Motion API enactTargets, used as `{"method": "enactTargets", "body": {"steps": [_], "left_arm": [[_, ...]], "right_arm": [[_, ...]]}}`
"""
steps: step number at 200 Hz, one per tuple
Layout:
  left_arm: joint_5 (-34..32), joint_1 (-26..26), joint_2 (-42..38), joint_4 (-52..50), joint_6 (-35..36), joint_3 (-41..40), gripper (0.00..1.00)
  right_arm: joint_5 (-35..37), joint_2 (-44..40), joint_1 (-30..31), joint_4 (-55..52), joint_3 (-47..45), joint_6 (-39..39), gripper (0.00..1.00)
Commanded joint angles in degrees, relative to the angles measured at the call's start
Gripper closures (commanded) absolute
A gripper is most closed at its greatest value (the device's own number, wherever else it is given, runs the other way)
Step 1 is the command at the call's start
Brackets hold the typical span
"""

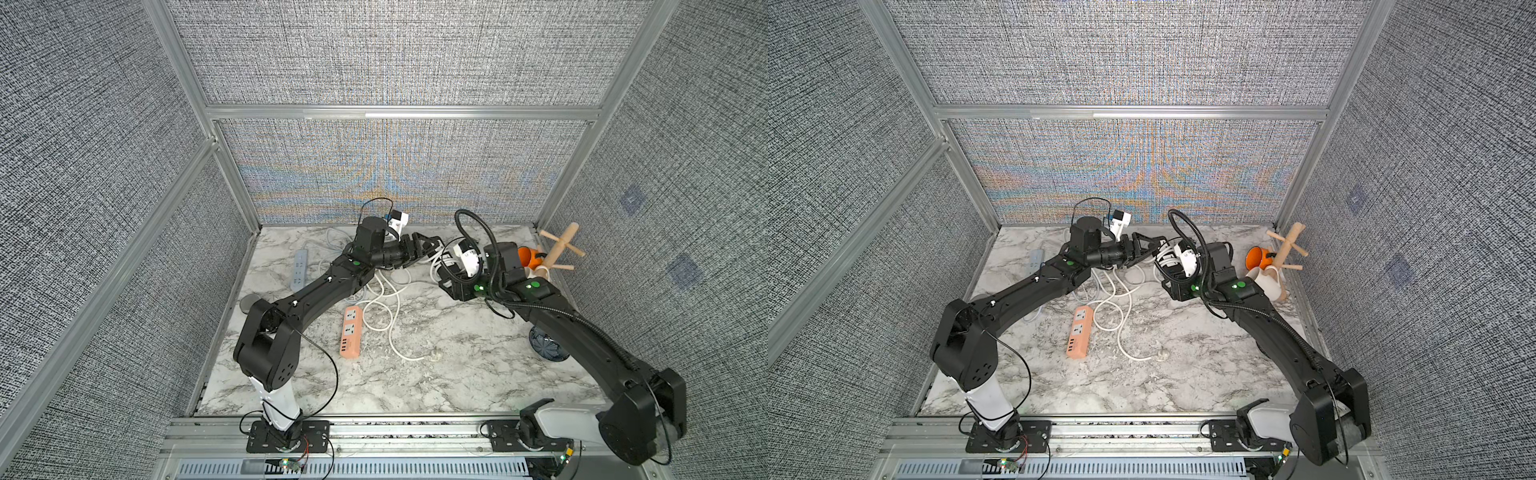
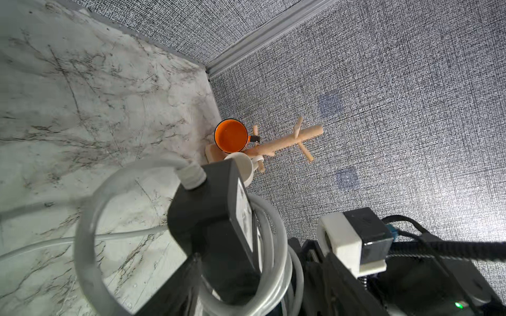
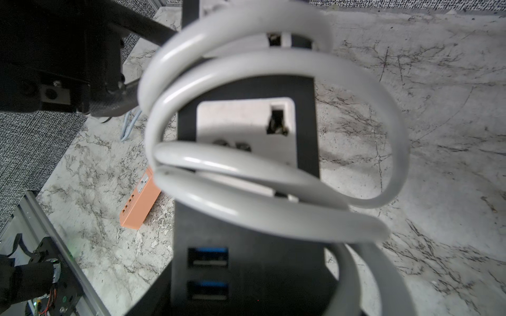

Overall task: Unwrap the cord wrapped around the power strip
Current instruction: Adjust the power strip.

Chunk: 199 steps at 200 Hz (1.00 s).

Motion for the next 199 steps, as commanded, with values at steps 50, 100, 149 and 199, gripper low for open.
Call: {"method": "enactTargets", "body": {"steps": [50, 100, 149, 199], "left_arm": [[-1.6, -0.3, 2.4, 3.1, -0.9, 0.2, 0.11], [-1.3, -0.3, 5.2, 8.5, -5.8, 0.5, 0.30], [-3.2, -0.3, 6.9, 15.2, -11.4, -2.7, 0.53], [-5.0, 1.0, 8.5, 20.0, -17.0, -4.0, 0.79]], "right_arm": [[-4.1, -0.2, 0.6, 5.9, 1.0, -0.8, 0.84], [-5.1, 1.3, 2.5, 6.6, 1.5, -3.1, 0.85], [-6.1, 2.8, 2.5, 5.8, 3.0, -4.6, 0.86], [-9.8, 2.4, -1.1, 0.8, 7.3, -6.7, 0.34]]}}
